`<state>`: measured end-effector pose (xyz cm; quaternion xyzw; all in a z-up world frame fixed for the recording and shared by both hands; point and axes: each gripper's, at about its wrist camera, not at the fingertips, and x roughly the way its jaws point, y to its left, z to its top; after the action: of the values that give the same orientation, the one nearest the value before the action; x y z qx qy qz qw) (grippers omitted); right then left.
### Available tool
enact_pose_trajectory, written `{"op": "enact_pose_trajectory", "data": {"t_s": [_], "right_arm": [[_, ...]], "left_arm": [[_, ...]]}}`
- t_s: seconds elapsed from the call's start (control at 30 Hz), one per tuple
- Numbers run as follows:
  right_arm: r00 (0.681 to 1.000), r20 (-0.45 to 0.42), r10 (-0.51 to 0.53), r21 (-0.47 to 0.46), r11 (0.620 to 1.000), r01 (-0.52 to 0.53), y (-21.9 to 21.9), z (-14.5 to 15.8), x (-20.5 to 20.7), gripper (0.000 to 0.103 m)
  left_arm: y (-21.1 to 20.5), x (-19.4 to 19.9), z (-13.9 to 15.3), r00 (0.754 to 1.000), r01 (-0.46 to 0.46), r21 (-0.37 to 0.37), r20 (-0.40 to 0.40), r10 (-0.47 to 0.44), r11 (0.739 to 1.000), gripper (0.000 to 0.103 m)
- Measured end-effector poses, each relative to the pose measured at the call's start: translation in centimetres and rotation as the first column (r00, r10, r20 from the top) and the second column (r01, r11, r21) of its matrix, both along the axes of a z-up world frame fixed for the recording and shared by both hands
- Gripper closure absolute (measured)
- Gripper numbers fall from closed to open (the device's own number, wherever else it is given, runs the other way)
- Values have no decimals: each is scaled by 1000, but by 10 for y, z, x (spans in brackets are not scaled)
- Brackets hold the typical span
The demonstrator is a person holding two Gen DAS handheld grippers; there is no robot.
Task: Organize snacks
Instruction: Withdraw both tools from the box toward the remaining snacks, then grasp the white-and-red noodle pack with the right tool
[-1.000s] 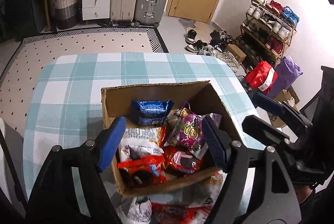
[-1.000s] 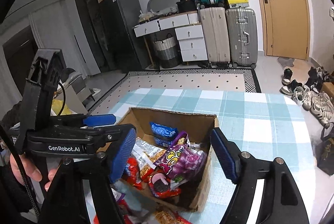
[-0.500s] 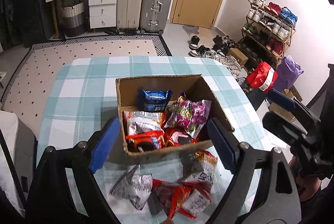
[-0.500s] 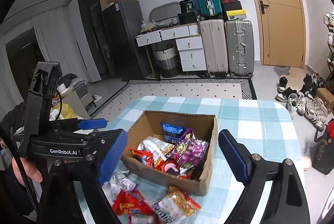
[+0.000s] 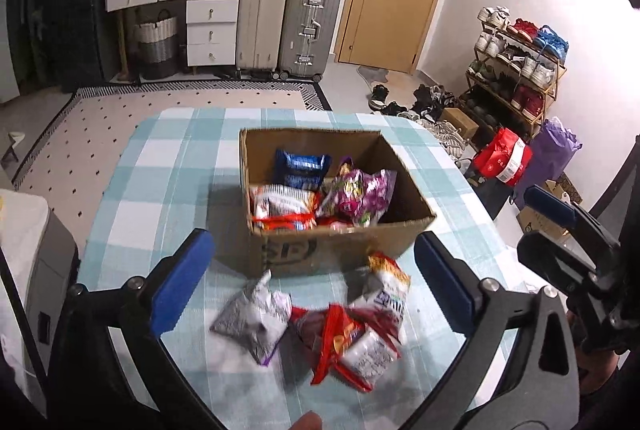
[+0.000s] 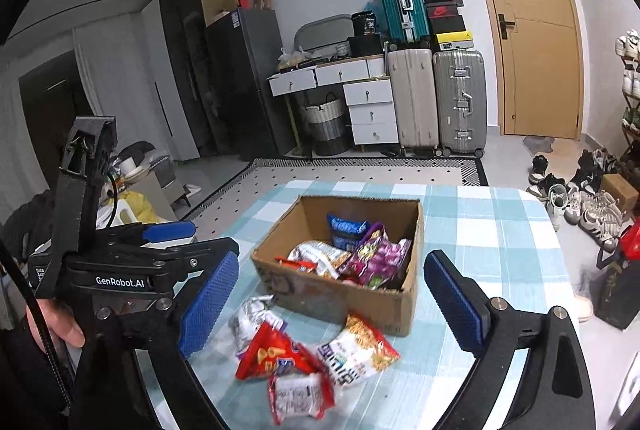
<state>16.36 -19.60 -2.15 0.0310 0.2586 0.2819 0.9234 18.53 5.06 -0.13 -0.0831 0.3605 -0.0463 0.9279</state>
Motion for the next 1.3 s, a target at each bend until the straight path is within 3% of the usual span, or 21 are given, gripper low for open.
{"op": "enact_pose_trajectory", "data": {"t_s": [0.63,0.8,0.97,1.3], "right_arm": [[999,-3,51,-12,999,-51,16,-33,-66,3],[997,-39,67,-18,998,-68,24,-56,-75,3],[995,-61,82,-40,996,-85,32,-79,-83,3],[986,-152,60,-59,996,-69,40,-124,-76,3]], "left_arm": [[18,-68,-52,998,-66,-21,-10,66,998,1],[25,-85,-71,996,-82,-69,-27,80,994,1],[25,-95,-88,995,-94,-25,-32,93,995,1],[27,-101,-125,994,-81,-19,-75,79,997,1]]}}
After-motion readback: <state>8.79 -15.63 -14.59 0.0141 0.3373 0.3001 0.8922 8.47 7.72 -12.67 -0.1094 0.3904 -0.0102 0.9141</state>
